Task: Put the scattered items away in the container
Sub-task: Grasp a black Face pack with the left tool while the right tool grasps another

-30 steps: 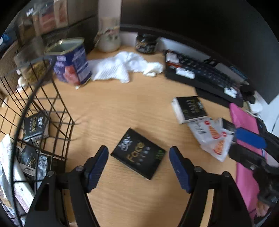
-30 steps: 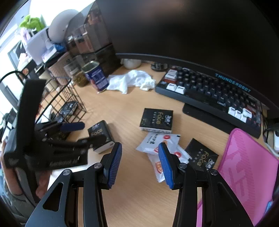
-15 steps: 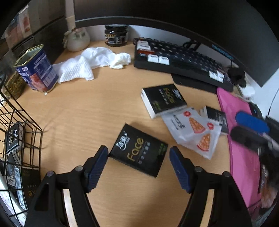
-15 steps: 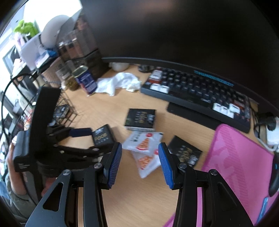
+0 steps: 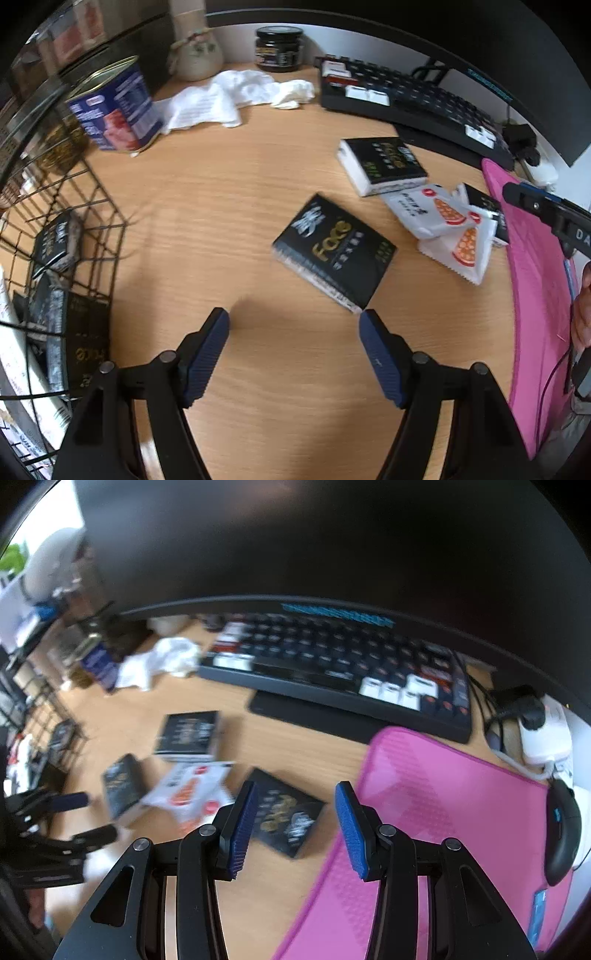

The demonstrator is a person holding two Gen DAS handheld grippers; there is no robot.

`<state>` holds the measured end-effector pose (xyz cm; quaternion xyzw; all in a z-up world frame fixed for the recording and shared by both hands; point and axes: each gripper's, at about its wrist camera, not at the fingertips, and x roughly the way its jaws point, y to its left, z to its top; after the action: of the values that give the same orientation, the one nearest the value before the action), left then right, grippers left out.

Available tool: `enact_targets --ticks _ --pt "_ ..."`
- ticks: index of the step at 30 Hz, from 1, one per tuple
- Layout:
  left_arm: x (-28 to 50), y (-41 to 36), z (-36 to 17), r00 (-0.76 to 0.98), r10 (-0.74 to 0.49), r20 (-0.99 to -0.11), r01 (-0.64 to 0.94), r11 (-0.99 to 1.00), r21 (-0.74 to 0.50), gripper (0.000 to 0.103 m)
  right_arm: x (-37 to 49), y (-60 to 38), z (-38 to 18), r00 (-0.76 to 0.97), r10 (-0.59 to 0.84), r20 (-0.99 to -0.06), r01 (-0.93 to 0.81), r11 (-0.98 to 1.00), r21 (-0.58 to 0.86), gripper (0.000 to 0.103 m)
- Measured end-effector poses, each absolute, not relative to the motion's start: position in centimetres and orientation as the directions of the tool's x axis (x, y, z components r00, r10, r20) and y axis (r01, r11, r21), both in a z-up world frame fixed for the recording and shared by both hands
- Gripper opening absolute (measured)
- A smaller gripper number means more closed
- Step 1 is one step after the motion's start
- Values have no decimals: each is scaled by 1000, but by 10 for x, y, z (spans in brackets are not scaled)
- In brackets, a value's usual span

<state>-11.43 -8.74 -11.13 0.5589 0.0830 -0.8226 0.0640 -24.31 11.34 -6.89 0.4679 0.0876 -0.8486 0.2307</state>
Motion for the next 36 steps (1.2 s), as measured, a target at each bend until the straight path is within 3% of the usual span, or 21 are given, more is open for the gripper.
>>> enact_targets --ticks 9,18,27,30,36 --pt "-115 -111 -112 -366 -44 -930 270 -961 -61 76 -270 106 -90 -458 -241 -856 447 -894 13 44" --pt "-113 -107 -102 -391 -28 -920 250 -965 -77 76 -230 94 -90 -386 -292 -875 548 -836 38 44" --pt "-130 -88 -90 -420 -16 -907 213 -974 -82 76 -209 106 -88 -391 -308 -867 533 -844 59 44" --pt "-141 -83 -91 -417 -11 -909 202 -976 -81 76 -210 99 -89 -408 -294 -864 509 -859 53 60" --pt "-159 -86 -105 -402 48 -915 216 -966 -145 78 -216 81 -98 -404 -287 -868 513 -857 45 64"
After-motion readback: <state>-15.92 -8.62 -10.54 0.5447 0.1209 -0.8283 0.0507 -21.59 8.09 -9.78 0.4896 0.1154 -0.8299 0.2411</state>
